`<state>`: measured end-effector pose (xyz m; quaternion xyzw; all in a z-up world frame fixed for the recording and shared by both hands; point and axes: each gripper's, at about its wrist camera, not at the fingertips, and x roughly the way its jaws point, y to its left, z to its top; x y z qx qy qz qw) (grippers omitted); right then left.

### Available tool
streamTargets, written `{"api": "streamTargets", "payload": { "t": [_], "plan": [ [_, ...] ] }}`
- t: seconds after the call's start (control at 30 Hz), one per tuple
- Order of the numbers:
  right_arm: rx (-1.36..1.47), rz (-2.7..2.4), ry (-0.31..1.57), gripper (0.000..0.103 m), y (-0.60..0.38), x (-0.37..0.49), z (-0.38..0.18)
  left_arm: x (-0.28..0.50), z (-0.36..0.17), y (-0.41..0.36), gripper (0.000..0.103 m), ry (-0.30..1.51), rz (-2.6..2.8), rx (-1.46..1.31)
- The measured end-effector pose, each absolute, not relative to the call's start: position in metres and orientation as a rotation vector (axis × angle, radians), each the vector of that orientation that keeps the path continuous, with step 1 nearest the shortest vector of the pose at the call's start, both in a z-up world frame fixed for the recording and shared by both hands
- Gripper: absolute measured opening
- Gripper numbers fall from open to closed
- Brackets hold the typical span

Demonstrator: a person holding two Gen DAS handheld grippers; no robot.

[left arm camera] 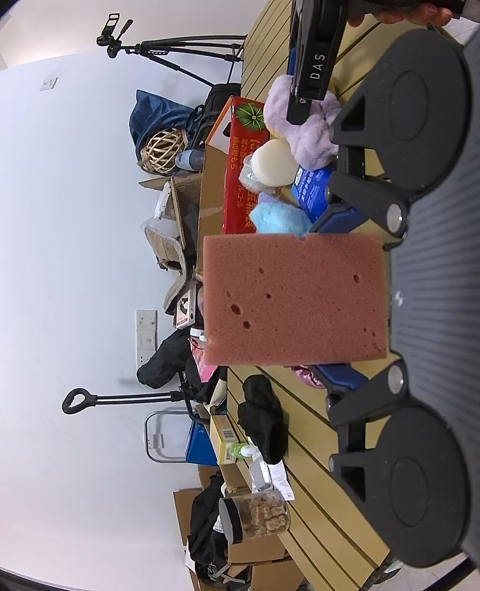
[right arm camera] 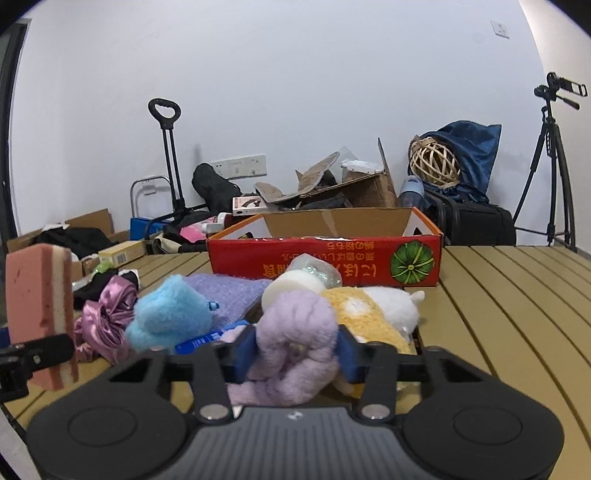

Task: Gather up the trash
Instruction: 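Close right tool on the lavender fuzzy headband, then carry the pink sponge and lavender headband with both tools to the black bin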

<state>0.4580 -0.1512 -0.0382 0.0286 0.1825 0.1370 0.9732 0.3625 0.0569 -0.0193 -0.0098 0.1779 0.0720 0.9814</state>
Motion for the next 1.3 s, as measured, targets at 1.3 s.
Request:
{"api": "streamTargets", "payload": {
  "t": [1.3],
  "plan": [
    [-0.003,0.397,0.295,0.027,-0.183,0.354,0.006,0.314,-0.009,0.049,0.071,0.29,0.048,0.009]
  ]
}}
